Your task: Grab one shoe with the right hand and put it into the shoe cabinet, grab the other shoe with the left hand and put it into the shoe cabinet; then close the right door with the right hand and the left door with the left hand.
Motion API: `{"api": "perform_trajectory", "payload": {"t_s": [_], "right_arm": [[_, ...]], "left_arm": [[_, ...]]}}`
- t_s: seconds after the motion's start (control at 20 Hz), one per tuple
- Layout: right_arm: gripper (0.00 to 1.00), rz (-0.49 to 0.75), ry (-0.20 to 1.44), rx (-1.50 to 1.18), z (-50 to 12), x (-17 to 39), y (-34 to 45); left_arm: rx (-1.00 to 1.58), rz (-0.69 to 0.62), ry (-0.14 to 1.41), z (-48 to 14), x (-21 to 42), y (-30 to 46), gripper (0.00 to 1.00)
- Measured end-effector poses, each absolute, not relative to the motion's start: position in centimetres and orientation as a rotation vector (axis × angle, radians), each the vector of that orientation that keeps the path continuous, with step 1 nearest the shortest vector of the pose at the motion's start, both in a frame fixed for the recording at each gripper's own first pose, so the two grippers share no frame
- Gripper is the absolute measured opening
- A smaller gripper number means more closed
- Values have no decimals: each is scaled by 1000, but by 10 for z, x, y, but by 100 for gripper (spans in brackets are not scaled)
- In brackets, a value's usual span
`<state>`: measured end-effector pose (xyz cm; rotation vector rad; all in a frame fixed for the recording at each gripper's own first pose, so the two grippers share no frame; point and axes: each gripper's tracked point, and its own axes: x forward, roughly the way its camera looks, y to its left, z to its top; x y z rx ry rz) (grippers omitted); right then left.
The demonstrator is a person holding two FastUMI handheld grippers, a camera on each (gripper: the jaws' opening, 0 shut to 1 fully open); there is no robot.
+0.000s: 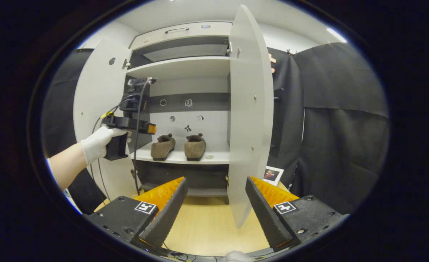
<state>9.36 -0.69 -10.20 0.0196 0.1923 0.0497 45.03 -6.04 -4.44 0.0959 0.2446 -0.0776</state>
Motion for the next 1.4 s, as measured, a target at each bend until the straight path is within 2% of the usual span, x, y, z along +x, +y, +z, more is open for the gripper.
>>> {"api": "perform_trajectory", "payload": {"t_s": [0.05,0.1,0.3,0.35,0.4,0.55,0.95,1.15,1.4], "right_arm": [[100,47,185,23,-100,94,-8],[100,43,180,27,-98,93,-9],[100,35,167,30,-95,89,-11],[100,37,165,32,-95,87,-10],[100,38,164,32,-94,86,-11],[100,38,162,23,-95,80,-13],[100,36,166,9,-98,65,-22],[100,33,184,32,-99,67,-35],[100,-35,137,22,-72,86,-96]], "left_arm": [[96,-82,208,-32,436,-63,100],[92,-87,173,-21,421,-66,96],[59,-98,82,5,359,-69,96],[51,-97,69,10,342,-67,100],[53,-91,54,15,328,-64,96],[74,-71,11,10,291,-61,96],[-25,-35,114,-49,180,-35,96],[-18,-8,146,-63,160,-30,96],[-30,13,122,-53,153,-38,96]]}}
